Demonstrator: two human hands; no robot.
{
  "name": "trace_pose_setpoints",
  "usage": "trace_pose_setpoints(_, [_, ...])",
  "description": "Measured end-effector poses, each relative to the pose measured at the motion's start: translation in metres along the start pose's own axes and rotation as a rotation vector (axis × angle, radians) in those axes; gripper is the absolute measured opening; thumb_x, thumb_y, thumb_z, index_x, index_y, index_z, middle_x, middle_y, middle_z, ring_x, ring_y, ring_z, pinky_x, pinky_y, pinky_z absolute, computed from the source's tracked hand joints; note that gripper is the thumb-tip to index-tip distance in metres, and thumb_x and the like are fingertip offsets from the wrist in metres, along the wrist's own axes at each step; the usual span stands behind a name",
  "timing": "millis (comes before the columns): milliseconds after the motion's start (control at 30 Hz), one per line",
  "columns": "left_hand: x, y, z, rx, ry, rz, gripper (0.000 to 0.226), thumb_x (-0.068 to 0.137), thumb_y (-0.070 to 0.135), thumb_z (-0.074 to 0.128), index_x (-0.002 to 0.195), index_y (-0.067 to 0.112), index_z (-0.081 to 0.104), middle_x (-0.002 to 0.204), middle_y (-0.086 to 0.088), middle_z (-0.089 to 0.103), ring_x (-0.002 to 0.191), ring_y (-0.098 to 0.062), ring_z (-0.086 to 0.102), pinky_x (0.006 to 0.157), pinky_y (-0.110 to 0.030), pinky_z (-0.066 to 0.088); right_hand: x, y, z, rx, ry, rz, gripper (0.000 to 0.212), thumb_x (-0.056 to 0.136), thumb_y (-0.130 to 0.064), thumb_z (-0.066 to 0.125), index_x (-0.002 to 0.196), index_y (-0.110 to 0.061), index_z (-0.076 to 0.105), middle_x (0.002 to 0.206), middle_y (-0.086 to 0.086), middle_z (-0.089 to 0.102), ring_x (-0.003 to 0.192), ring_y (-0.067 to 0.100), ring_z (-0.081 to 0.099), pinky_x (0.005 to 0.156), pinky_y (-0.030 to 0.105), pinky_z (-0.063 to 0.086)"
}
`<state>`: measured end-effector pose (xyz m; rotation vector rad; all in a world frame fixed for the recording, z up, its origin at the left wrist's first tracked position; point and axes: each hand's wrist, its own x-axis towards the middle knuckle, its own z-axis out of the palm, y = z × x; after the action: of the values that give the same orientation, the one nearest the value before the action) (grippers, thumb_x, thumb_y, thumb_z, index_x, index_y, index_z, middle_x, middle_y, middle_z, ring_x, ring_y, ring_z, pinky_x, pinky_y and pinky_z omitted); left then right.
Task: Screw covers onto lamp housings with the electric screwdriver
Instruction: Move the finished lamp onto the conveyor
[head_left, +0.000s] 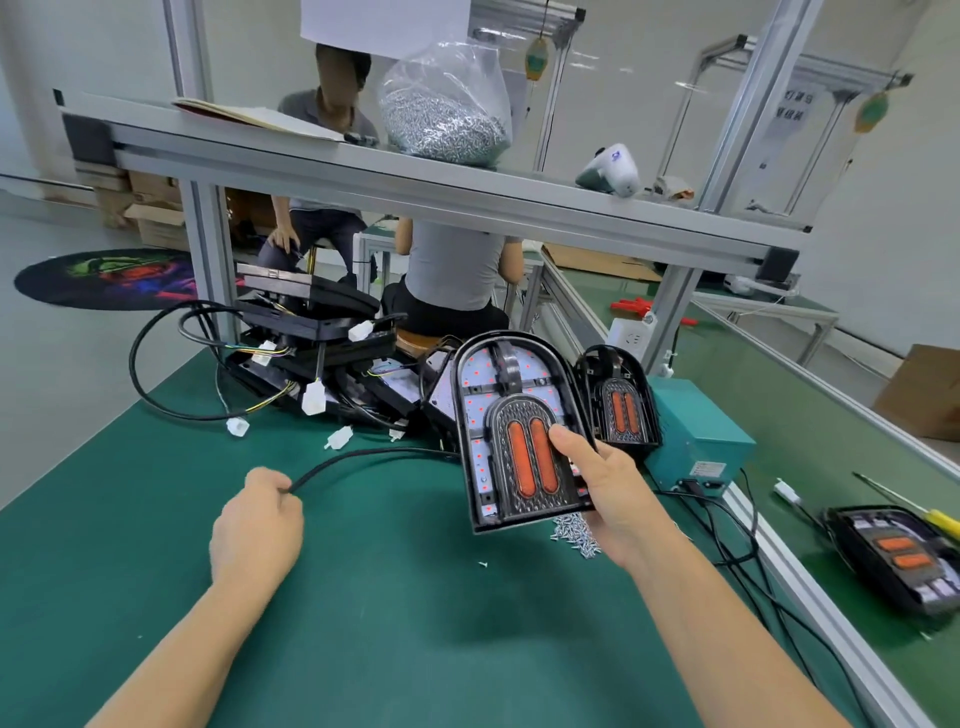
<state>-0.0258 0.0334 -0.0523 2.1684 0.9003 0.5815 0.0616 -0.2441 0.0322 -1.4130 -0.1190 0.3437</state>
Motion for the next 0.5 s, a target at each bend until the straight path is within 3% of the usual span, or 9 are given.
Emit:
trace_pose_setpoints(100, [-0.003,0.004,-0.005,-0.461,0.045,0.077,0.030,0.095,0.008,0.043,0.118,0.021,0.057,0.082,-0.003,0.062,0.068,-0.020,0.054,0.067,-0.033,0.045,0.000,0.005,-0.006,0.016,-0.011,0.048,0.050,0.069,-0.040,0.074,0.106,-0.006,0.073,0.101,0.014,0.075,0.084,0.023,0.073,0.071,0.031,0.059])
trace_pose_setpoints(200, [0.002,0.016,-0.014,-0.772,0.090,0.129,0.034,0.096,0.002,0.043,0.117,0.022,0.061,0.073,0.002,0.055,0.059,-0.011,0.044,0.059,-0.025,0.038,0.000,0.010,-0.010,0.053,-0.009,0.058,0.042,0.068,-0.038,0.074,0.098,-0.008,0.076,0.100,0.015,0.075,0.080,0.023,0.073,0.065,0.030,0.058])
trace_pose_setpoints(300, [0.005,0.027,-0.023,-0.991,0.085,0.114,0.035,0.096,-0.003,0.041,0.109,0.020,0.063,0.071,0.007,0.056,0.053,-0.003,0.044,0.052,-0.013,0.037,0.000,0.013,-0.011,0.073,0.001,0.071,0.031,0.076,-0.033,0.074,0.096,-0.009,0.075,0.098,0.015,0.075,0.075,0.022,0.073,0.059,0.028,0.057])
trace_pose_setpoints(400, [0.005,0.037,-0.026,-1.155,0.029,0.076,0.038,0.096,-0.004,0.038,0.099,0.023,0.064,0.067,0.009,0.056,0.051,-0.004,0.044,0.052,-0.013,0.036,0.001,0.014,-0.010,0.072,0.008,0.076,0.025,0.086,-0.029,0.070,0.098,-0.008,0.075,0.098,0.014,0.075,0.077,0.022,0.073,0.060,0.029,0.057])
trace_pose_setpoints(500, [0.007,0.044,-0.023,-1.269,-0.063,0.008,0.037,0.096,-0.003,0.035,0.097,0.023,0.062,0.071,0.006,0.053,0.052,-0.004,0.044,0.054,-0.014,0.035,0.001,0.013,-0.010,0.048,0.020,0.060,0.024,0.084,-0.030,0.070,0.096,-0.010,0.075,0.097,0.014,0.076,0.077,0.022,0.073,0.062,0.029,0.057])
